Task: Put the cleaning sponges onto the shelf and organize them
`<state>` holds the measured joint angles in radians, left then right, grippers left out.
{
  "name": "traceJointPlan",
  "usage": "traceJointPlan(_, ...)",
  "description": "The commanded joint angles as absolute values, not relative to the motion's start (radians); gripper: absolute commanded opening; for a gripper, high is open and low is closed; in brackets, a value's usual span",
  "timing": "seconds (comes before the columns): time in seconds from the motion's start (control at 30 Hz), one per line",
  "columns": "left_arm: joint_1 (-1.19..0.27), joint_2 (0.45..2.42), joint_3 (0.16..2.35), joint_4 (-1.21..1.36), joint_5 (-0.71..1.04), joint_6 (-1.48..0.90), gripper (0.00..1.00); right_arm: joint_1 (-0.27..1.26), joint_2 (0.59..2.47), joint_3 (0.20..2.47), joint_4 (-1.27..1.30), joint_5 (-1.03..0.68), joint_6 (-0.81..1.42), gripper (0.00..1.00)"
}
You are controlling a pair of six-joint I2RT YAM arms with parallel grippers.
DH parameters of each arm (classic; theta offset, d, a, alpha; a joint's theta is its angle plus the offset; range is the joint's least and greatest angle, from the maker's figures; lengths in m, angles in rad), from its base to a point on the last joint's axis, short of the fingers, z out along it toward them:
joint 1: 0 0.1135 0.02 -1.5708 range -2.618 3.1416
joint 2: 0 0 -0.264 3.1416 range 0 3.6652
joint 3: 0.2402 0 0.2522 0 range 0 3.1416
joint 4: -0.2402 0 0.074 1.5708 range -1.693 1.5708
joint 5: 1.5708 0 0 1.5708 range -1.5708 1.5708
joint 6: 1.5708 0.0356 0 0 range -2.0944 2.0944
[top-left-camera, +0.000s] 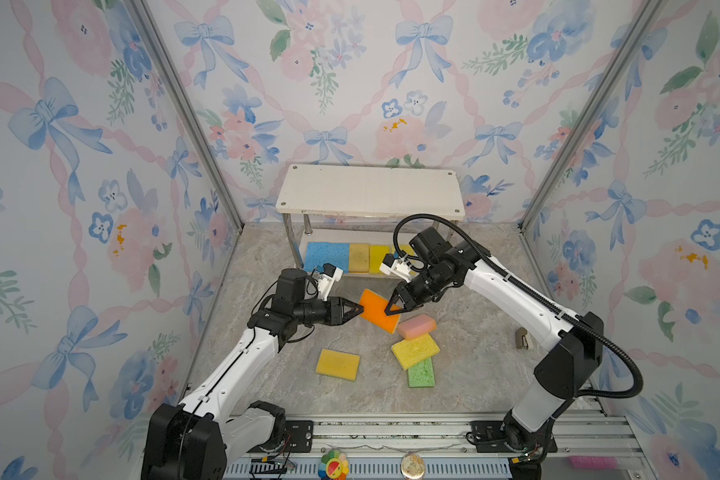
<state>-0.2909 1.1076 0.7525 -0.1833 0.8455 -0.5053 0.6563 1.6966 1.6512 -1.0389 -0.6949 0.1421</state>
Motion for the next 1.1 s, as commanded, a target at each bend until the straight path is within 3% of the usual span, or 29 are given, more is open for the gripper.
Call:
traceJointPlan(0.0,-0.263,1.064,0.809,-0.184,0.828,-0.559,0.69,0.648,1.613,1.632,-0.931,-0.682,0.270,0.11)
traceJointPlan(0.1,-0.232,1.016,0.864,-0.183,0.709,-0.652,0.89,0.646,1.556,1.623,-0.788,-0.638,0.402,0.11)
traceJointPlan(0.27,-0.125,0.863,0.966,-0.133,0.503,-0.872,0.96,0.672,1.528,1.707,-0.634,-0.493,0.539,0.11)
traceJointPlan(0.63,-0.162,0.729,0.792,0.351,0.397,-1.362,0.93,0.739,1.611,1.698,0.040,-0.333,1.156,0.10)
traceJointPlan(0.97,-0.274,0.807,0.824,0.412,0.336,-1.344,0.87,0.825,1.768,1.860,0.066,-0.389,1.235,0.10)
traceJointPlan(1.07,-0.275,0.821,0.828,0.429,0.327,-1.357,0.79,0.830,1.779,1.871,0.073,-0.396,1.241,0.10)
